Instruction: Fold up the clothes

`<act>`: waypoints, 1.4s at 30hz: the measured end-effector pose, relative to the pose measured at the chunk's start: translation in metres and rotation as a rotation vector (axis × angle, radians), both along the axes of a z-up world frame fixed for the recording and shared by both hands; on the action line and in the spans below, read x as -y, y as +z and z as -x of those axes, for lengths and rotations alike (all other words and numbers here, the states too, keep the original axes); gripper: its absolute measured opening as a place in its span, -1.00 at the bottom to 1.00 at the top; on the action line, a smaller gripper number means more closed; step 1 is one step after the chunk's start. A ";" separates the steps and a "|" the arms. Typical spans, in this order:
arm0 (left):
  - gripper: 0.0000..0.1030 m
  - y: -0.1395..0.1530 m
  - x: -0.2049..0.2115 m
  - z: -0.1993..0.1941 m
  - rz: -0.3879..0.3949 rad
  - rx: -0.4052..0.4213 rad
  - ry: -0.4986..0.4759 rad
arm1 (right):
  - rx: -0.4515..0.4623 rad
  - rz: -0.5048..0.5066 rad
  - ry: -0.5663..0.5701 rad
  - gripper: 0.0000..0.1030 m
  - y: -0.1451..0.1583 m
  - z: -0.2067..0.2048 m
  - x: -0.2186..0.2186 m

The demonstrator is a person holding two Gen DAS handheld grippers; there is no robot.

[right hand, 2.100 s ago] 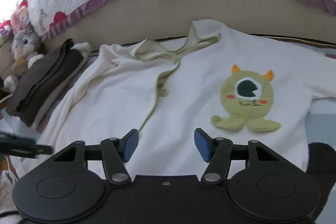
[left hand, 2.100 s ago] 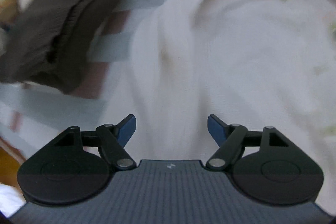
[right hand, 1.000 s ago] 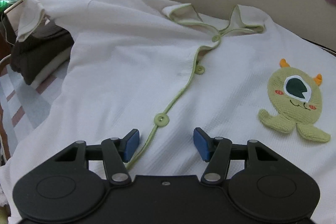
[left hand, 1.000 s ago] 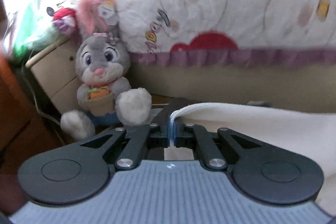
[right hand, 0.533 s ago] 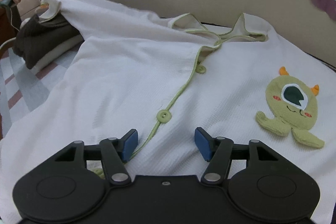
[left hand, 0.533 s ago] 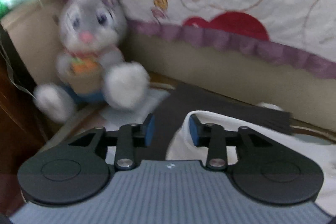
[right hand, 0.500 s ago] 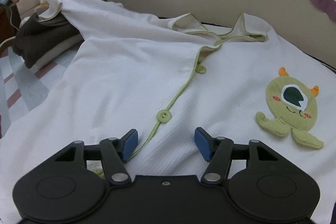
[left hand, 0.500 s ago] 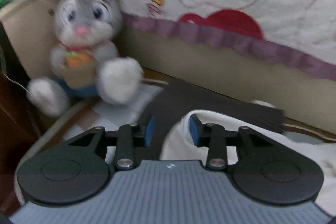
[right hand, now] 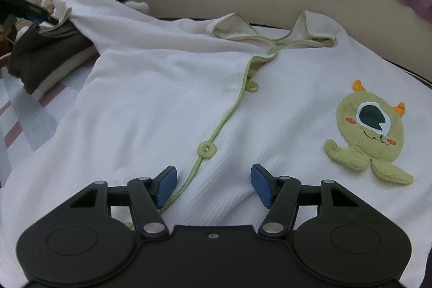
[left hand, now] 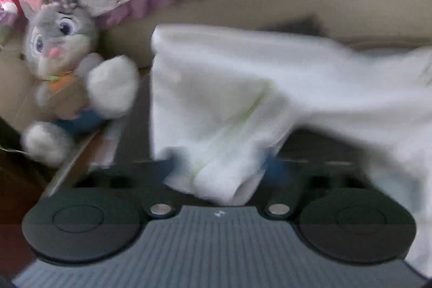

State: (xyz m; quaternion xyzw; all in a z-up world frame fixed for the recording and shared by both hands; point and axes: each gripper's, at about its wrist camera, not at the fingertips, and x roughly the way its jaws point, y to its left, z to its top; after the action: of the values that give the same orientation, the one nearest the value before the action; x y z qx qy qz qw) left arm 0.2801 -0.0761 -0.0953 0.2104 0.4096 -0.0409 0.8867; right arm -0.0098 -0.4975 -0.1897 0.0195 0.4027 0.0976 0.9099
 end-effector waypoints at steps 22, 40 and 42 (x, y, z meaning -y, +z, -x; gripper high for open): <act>-0.45 0.011 -0.022 0.089 0.470 -0.040 -0.005 | -0.060 -0.076 -0.027 0.38 0.009 0.001 0.004; 0.20 -0.054 0.153 0.207 0.427 -0.353 0.043 | -0.181 -0.008 0.032 -0.77 0.047 0.037 0.012; 0.20 -0.062 0.154 0.214 0.375 -0.366 0.051 | -0.201 -0.007 -0.015 -0.77 0.048 0.045 0.027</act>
State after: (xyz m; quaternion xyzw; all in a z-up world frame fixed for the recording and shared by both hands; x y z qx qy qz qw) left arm 0.0659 -0.2301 -0.1569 0.0210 0.5535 -0.1312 0.8222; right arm -0.0545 -0.5247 -0.1419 0.0353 0.4915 0.0897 0.8655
